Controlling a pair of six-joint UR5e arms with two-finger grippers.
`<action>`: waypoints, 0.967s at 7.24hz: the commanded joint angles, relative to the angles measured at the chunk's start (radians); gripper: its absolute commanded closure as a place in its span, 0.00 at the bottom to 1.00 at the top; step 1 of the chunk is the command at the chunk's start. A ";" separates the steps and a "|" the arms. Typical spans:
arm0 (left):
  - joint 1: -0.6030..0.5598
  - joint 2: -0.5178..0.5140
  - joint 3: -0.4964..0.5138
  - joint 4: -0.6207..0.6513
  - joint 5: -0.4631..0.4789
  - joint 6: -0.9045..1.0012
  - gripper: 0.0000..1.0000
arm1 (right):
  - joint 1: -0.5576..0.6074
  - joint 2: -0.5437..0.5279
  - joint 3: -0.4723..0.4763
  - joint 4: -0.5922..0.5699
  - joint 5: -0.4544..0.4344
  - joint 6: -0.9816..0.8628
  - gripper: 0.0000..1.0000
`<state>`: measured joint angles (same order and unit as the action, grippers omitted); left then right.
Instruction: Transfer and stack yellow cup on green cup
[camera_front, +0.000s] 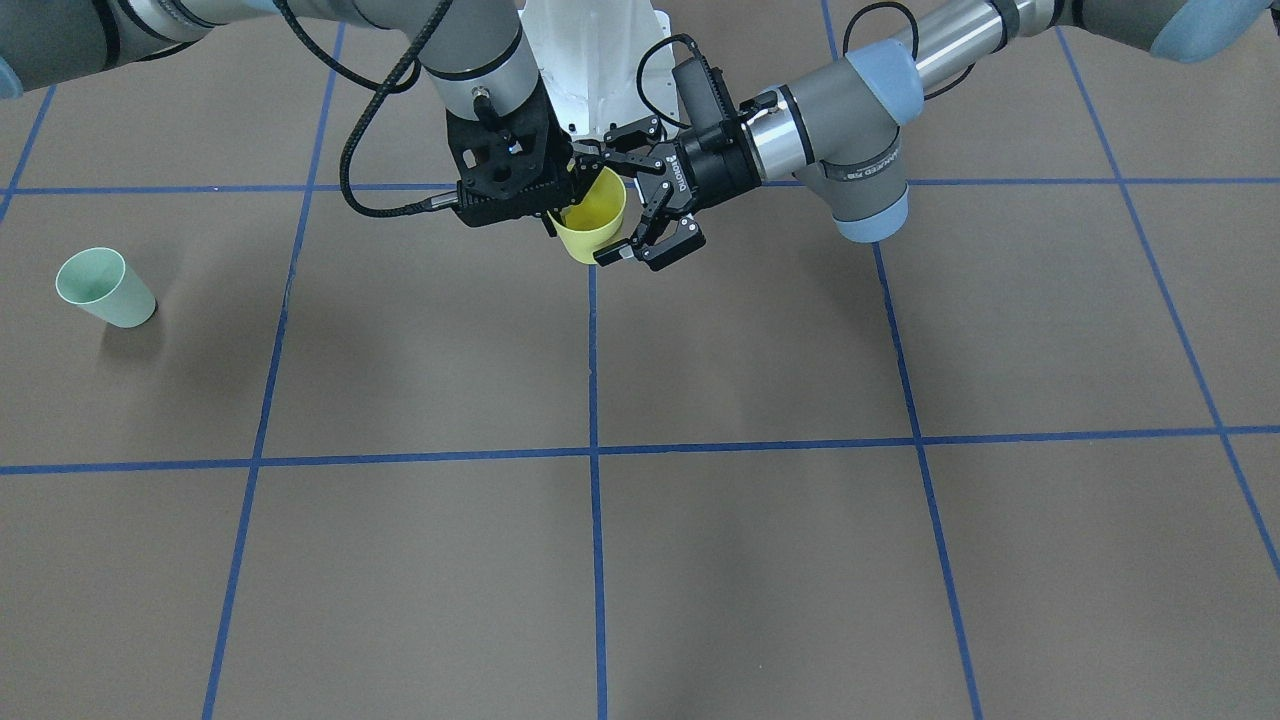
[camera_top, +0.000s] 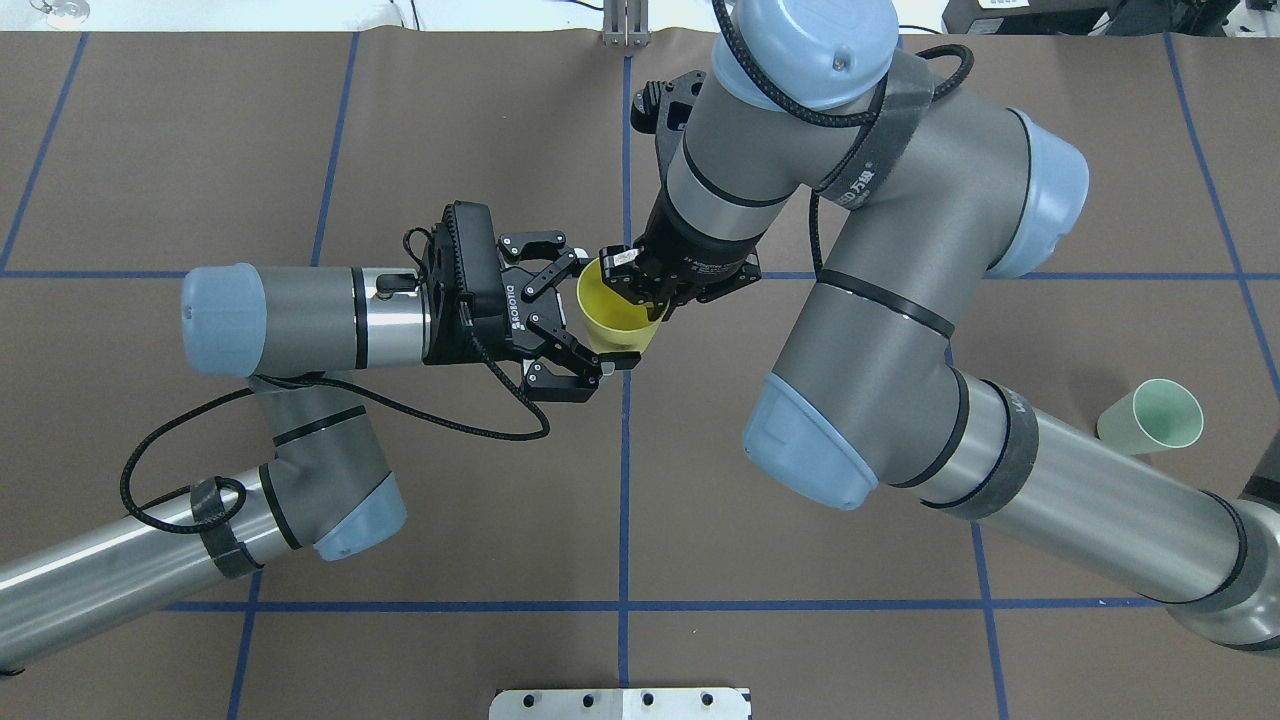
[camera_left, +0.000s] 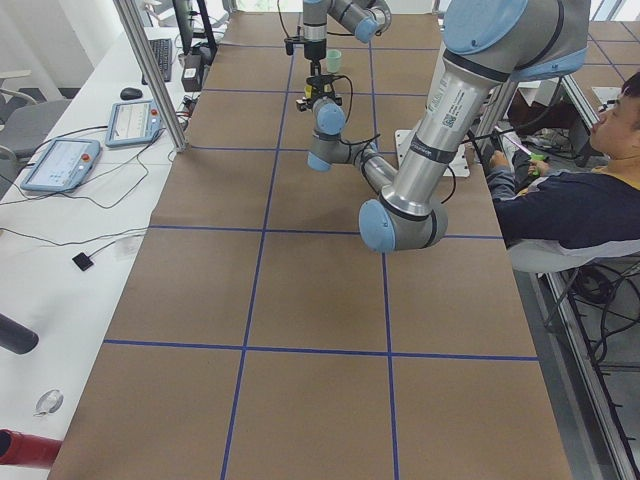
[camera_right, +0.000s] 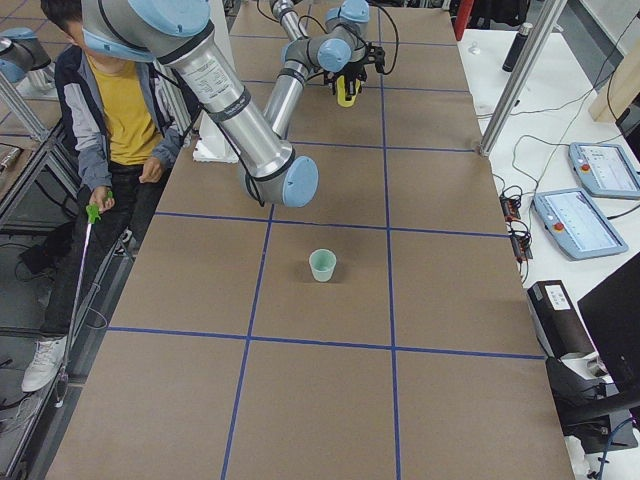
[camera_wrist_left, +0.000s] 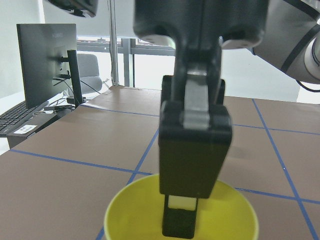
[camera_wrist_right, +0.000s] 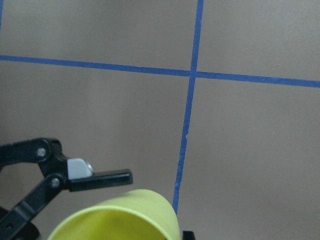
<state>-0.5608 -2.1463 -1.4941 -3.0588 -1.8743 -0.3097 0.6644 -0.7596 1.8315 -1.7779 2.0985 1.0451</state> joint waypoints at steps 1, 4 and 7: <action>-0.002 0.000 0.000 0.000 0.000 -0.002 0.00 | 0.030 -0.012 0.002 0.000 0.008 -0.002 1.00; -0.002 0.002 0.000 -0.002 0.000 -0.005 0.00 | 0.099 -0.068 0.009 0.000 0.008 -0.036 1.00; -0.083 0.028 -0.005 0.128 0.112 -0.031 0.00 | 0.251 -0.145 0.018 0.000 0.005 -0.048 1.00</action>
<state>-0.5951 -2.1351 -1.4953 -3.0142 -1.7931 -0.3371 0.8529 -0.8701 1.8446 -1.7782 2.1028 1.0030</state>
